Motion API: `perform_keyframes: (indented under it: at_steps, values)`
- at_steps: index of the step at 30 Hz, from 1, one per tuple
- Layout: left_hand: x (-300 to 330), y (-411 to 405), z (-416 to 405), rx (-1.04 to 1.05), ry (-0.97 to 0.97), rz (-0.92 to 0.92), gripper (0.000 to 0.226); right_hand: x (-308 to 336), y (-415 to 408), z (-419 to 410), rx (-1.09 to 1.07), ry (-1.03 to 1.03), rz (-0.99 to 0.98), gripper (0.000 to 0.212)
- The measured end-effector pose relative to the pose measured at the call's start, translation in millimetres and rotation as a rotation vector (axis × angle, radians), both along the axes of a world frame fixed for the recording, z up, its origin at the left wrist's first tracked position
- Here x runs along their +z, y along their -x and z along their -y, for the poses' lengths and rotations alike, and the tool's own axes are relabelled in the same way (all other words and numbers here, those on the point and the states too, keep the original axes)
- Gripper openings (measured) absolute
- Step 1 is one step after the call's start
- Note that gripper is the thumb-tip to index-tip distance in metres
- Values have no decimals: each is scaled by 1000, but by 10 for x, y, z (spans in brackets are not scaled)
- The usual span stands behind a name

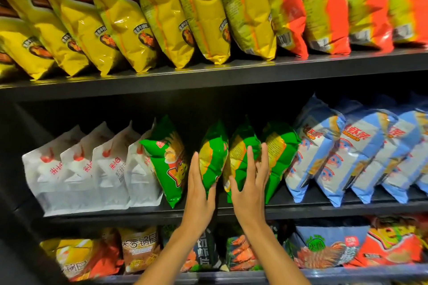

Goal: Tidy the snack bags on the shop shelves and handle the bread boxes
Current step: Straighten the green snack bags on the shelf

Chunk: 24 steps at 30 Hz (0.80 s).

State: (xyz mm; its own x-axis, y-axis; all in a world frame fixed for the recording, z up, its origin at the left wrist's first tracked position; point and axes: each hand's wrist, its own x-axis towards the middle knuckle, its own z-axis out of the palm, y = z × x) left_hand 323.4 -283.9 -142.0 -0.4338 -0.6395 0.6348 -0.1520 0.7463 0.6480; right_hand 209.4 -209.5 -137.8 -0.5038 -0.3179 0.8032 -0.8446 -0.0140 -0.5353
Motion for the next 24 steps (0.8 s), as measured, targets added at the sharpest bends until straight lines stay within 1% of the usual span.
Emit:
perform_keyframes:
  at_steps: [3, 7, 13, 16, 22, 24]
  values:
    - [16, 70, 22, 9, 34, 1, 91, 13, 13, -18, 18, 0, -25, 93]
    - [-76, 104, 21, -30, 92, 90, 96, -60, 9, -42, -1, 1, 32, 93]
    - [-70, 83, 26, -86, 72, 63, 93, -56, -31, -47, 0, 15, 69, 93]
    - [-69, 78, 66, -99, 77, 89, 95, -48, -49, -59, 14, 19, 81, 95]
    - [-11, -27, 60, -55, 138, 145, 106, -31, -87, -136, 49, 47, 95, 98]
    - [68, -115, -15, -24, 158, 137, 102, 13, -146, -188, 71, 101, 86, 94]
